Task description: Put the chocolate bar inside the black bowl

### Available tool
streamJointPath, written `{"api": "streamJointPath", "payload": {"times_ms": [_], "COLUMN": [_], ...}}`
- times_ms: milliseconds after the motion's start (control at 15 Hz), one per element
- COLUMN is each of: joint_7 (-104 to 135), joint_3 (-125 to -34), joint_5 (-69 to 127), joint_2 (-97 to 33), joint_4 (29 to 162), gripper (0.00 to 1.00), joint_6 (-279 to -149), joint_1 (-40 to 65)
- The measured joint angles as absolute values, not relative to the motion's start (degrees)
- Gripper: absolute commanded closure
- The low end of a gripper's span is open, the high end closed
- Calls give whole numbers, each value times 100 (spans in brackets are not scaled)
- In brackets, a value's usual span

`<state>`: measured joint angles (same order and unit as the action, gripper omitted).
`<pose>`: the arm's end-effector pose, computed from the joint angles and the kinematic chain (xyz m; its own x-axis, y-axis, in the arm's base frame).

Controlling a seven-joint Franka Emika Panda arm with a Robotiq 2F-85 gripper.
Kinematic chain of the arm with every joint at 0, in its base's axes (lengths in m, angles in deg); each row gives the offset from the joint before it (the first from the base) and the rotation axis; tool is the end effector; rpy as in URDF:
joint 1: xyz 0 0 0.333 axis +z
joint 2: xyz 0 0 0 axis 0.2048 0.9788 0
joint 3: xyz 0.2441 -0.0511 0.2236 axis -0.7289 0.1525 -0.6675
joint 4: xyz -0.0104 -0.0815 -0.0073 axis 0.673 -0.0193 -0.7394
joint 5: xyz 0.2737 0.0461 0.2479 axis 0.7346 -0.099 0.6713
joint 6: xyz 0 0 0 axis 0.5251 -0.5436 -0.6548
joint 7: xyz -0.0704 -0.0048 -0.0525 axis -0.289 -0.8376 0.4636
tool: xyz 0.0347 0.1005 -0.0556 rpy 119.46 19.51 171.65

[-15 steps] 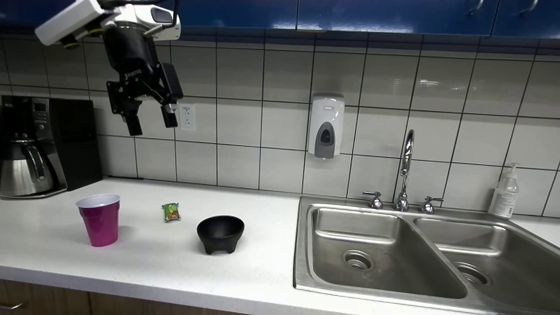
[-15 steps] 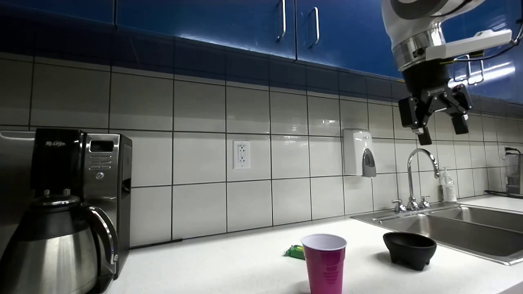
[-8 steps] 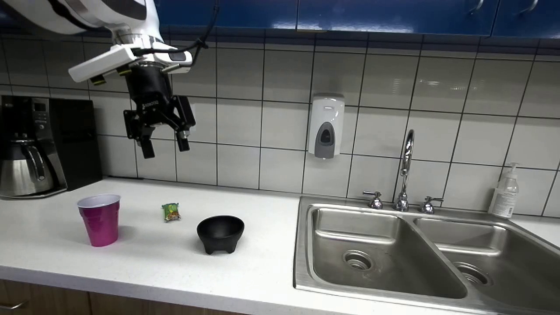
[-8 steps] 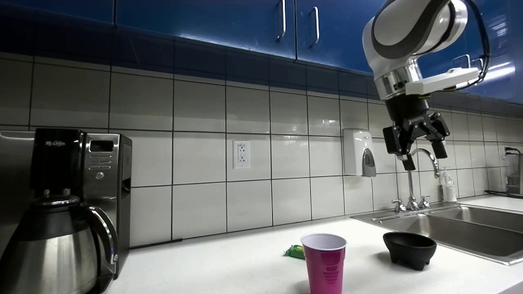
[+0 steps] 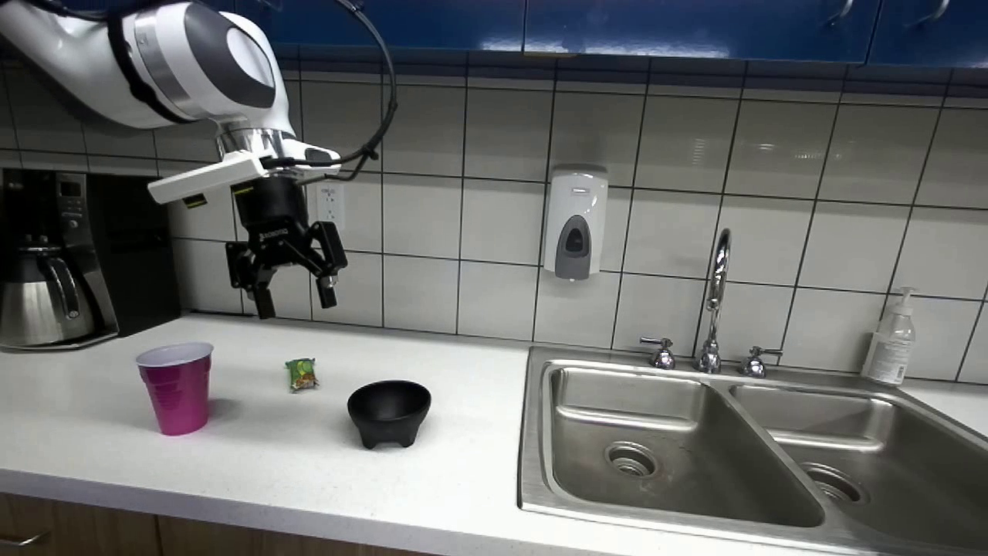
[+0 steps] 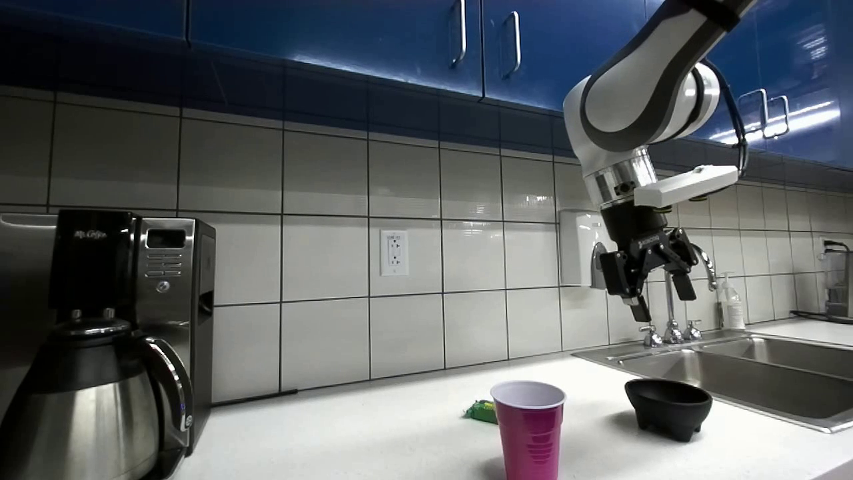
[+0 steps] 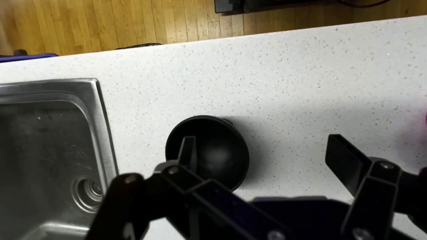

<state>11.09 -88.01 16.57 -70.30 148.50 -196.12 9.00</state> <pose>0.3739 -0.0046 0.4171 0.9957 -0.0092 -0.0923 0.0162 -0.9624 0.2711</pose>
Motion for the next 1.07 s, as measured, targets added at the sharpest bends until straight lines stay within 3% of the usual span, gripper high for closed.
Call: {"api": "streamJointPath", "payload": {"times_ms": [1067], "joint_7": [591], "joint_3": [-8874], "joint_5": [1534], "joint_2": [-5001], "joint_4": [13583], "gripper": [0], "joint_6": [-20403], "joint_1": [1382]}}
